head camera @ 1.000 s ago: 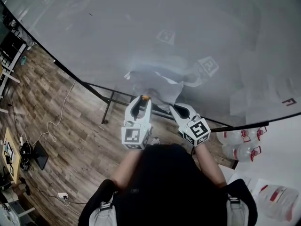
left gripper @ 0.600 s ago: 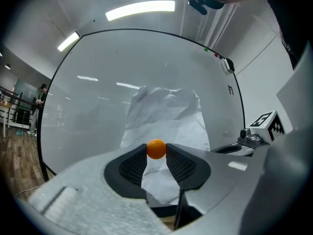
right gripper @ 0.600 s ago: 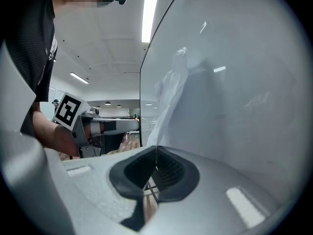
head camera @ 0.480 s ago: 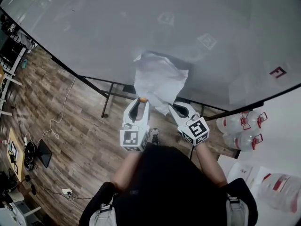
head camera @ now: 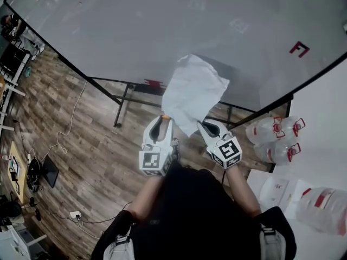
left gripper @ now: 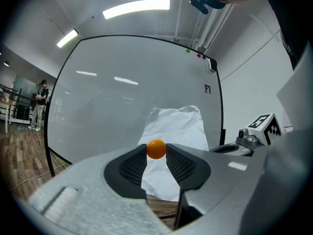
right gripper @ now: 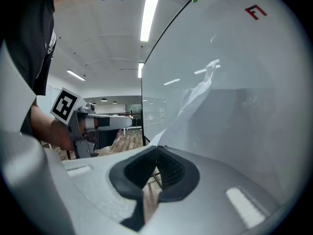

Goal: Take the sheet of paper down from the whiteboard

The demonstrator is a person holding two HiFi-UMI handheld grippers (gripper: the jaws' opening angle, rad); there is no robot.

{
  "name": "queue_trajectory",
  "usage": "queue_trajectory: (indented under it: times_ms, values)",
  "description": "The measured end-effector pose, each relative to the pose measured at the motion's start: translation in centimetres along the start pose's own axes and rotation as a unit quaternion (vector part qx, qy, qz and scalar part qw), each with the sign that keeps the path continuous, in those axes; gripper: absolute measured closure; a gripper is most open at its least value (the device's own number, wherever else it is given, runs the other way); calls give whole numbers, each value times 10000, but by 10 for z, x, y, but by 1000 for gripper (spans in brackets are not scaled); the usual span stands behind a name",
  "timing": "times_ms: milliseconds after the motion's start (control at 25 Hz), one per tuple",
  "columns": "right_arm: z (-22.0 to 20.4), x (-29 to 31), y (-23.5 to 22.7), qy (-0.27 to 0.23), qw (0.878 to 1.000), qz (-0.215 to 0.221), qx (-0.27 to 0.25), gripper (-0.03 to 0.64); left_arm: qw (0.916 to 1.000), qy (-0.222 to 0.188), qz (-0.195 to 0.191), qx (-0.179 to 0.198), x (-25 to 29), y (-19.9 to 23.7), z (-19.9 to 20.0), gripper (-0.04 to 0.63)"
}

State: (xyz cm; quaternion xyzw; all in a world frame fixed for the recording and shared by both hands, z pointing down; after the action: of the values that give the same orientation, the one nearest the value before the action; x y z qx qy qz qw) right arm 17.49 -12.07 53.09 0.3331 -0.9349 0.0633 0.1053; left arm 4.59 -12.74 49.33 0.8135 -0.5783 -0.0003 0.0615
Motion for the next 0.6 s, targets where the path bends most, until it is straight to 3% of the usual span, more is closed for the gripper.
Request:
queue_trajectory:
  times_ms: [240, 440, 600]
  values:
    - [-10, -37, 18, -40, 9999, -93, -32, 613, 9999, -32, -79, 70, -27, -29, -4, 462]
    - [-15, -50, 41, 95, 9989, -38, -447, 612, 9999, -27, -133, 86, -43, -44, -5, 462]
    - [-22, -55, 51, 60, 9994, 33, -351, 612, 9998, 10, -156, 144, -52, -52, -10, 462]
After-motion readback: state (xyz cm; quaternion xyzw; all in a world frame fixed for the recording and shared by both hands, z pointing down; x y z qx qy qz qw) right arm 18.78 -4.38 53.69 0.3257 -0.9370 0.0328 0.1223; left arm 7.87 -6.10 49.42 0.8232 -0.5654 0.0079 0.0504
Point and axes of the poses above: the fingertips, and each gripper's own axes: x forward along the fingers, y to its left, z out of its top, the point moved 1 cm from there along -x, backward along the fingers, and after that the axes turned 3 degrees about z, right-handed, at the moved point
